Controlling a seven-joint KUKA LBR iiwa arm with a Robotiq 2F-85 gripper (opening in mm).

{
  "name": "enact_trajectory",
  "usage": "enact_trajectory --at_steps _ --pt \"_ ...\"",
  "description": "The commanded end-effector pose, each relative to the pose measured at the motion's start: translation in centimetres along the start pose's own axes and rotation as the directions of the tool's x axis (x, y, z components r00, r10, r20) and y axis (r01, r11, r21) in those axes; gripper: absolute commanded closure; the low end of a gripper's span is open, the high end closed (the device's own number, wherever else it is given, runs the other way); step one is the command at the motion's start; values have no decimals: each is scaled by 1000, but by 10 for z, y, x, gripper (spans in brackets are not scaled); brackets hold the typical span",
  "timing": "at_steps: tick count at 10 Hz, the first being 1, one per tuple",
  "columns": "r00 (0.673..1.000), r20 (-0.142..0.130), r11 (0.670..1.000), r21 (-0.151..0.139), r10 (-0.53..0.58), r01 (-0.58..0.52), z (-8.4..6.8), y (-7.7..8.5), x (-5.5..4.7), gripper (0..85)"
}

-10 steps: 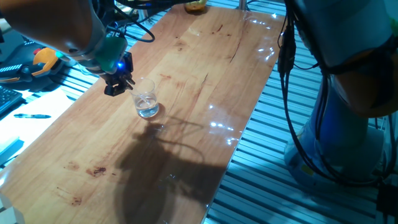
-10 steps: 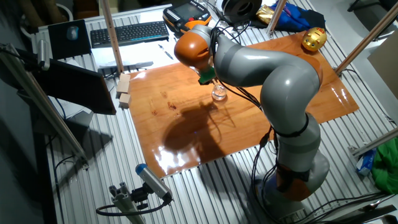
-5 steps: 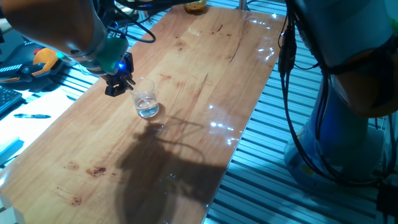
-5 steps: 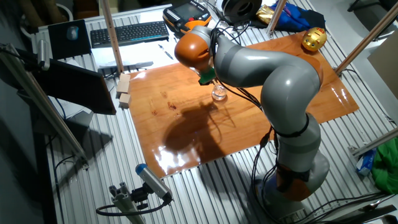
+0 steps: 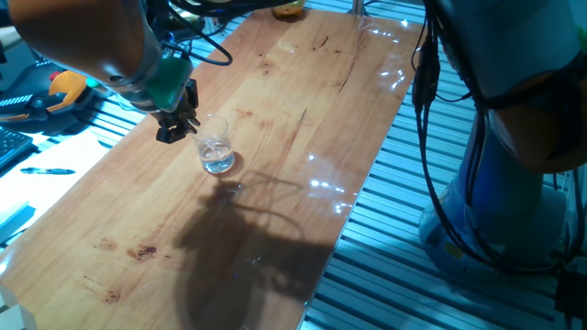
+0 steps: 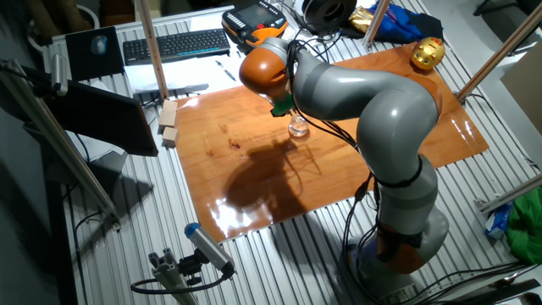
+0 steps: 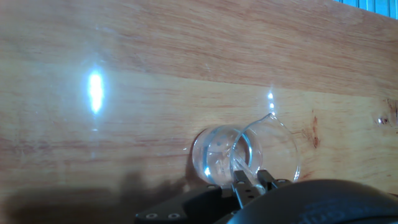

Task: Stir the beaker with a glass rod

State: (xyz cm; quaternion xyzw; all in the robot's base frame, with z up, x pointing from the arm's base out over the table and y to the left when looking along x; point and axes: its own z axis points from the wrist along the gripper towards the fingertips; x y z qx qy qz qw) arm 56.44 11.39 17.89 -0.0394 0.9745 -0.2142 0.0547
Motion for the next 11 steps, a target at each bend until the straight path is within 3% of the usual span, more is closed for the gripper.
enact_trajectory --at_steps 1,4,5,7,11 --pt "1000 3 1000 -3 3 -3 0 0 0 680" --pt "1000 13 1000 -4 7 -7 1 0 1 680" --pt "1000 17 1000 -4 14 -13 2 -1 2 510" --pt "1000 21 1000 7 17 -17 2 1 2 510" --pt "1000 12 1000 -1 13 -13 -4 -1 1 510"
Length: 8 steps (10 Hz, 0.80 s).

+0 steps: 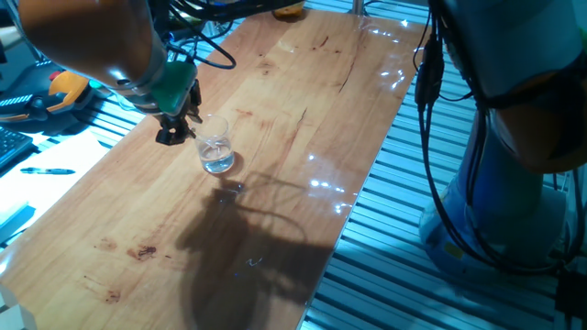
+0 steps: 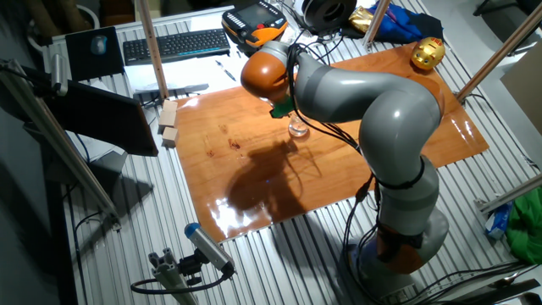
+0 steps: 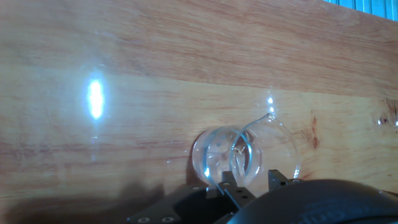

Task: Stir the beaker with a glass rod

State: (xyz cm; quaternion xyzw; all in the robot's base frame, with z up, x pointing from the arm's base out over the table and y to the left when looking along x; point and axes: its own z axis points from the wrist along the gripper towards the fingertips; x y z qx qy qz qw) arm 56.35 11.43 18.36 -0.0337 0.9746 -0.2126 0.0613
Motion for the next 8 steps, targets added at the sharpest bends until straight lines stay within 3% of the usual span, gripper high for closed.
enact_trajectory --at_steps 1,3,4,5,6,8 --pt "1000 -7 1000 -8 6 -6 -2 0 -1 510" --pt "1000 -22 999 -32 19 -20 -7 1 -3 510" --pt "999 -38 998 -61 28 -30 -11 0 -5 680" --pt "998 -57 995 -91 32 -37 -17 -2 -7 680" --pt "996 -79 990 -134 41 -52 -24 -6 -8 850" --pt "993 -92 976 -199 69 -86 -31 -10 -4 850"
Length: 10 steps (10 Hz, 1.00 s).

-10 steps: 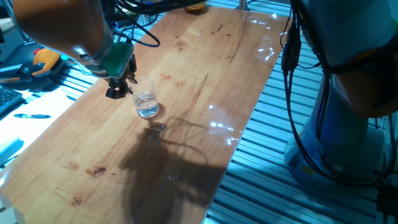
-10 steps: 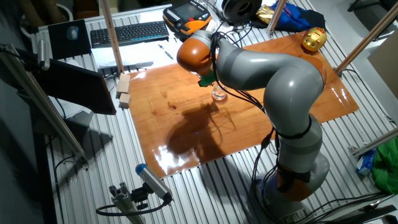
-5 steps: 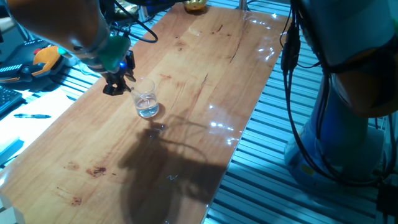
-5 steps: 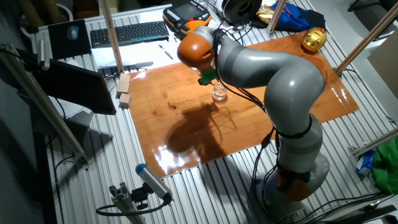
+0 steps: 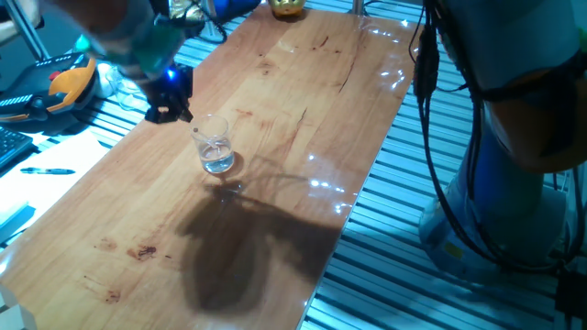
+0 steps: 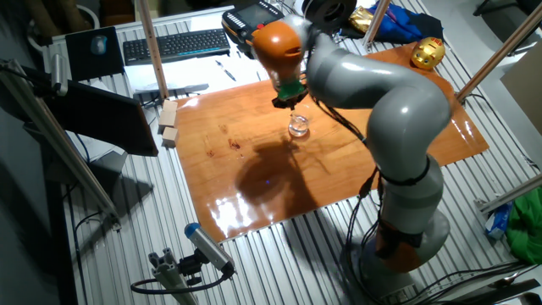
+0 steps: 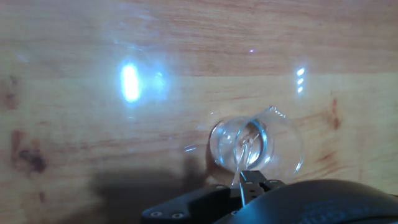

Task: Stir the beaker with a glass rod

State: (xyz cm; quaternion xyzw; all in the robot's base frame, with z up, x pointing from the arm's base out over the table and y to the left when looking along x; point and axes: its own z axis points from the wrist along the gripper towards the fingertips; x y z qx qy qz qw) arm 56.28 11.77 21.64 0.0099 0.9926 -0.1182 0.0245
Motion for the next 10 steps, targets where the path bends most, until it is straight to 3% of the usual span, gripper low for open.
enact_trajectory --at_steps 1,2,3,4,6,7,10 --pt "1000 -3 998 -63 6 -6 -1 -2 2 850" --pt "1000 -14 990 -143 14 -16 -3 -9 4 850" --pt "1000 -27 980 -200 12 -18 -4 -15 5 850" --pt "1000 -29 975 -221 3 -9 -8 -17 7 850" --pt "999 -35 974 -228 -25 16 -17 -20 13 850" --pt "999 -29 975 -222 -38 30 -20 -25 15 850" --pt "999 -14 967 -254 -45 40 -20 -32 24 850"
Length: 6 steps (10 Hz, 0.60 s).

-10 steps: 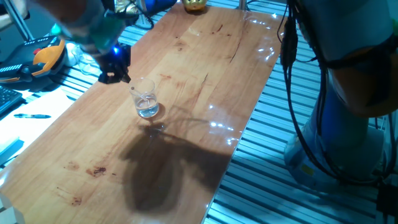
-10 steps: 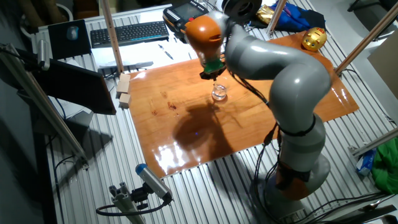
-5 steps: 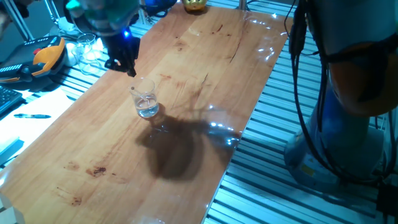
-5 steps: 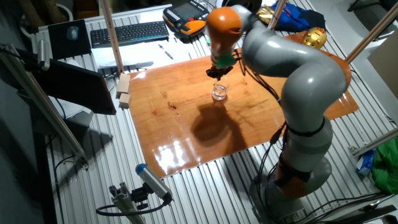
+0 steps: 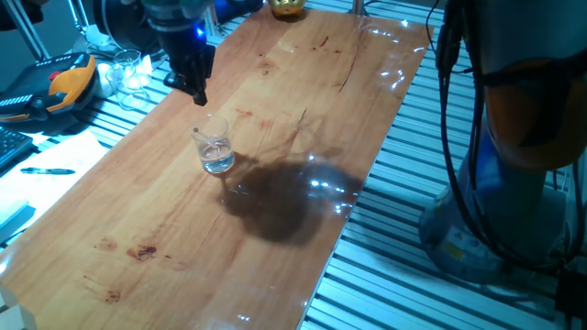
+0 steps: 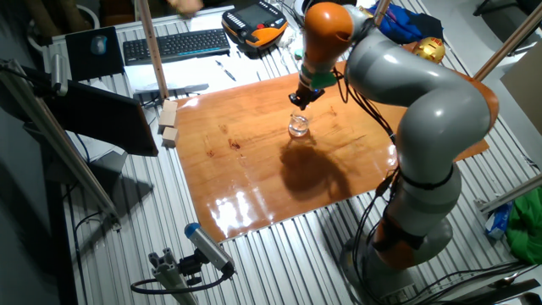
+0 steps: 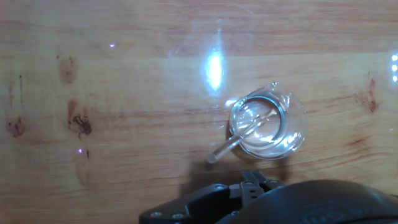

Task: Stir the beaker with a glass rod

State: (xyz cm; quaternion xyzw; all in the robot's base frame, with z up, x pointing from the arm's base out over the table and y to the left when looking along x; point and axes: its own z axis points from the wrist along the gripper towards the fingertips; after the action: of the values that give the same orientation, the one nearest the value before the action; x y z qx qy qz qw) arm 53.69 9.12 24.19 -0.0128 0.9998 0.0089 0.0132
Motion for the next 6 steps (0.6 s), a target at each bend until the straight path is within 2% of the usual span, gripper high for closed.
enact_trajectory --at_steps 1,2,3,4,6 --pt "1000 11 1000 6 -6 6 1 -1 1 850" --pt "1000 18 1000 17 -15 15 0 -2 1 850" --pt "1000 21 1000 13 -15 15 0 -3 2 850" --pt "1000 22 1000 -10 -13 13 1 -4 3 850" --pt "1000 24 1000 -13 -11 11 0 -3 3 850"
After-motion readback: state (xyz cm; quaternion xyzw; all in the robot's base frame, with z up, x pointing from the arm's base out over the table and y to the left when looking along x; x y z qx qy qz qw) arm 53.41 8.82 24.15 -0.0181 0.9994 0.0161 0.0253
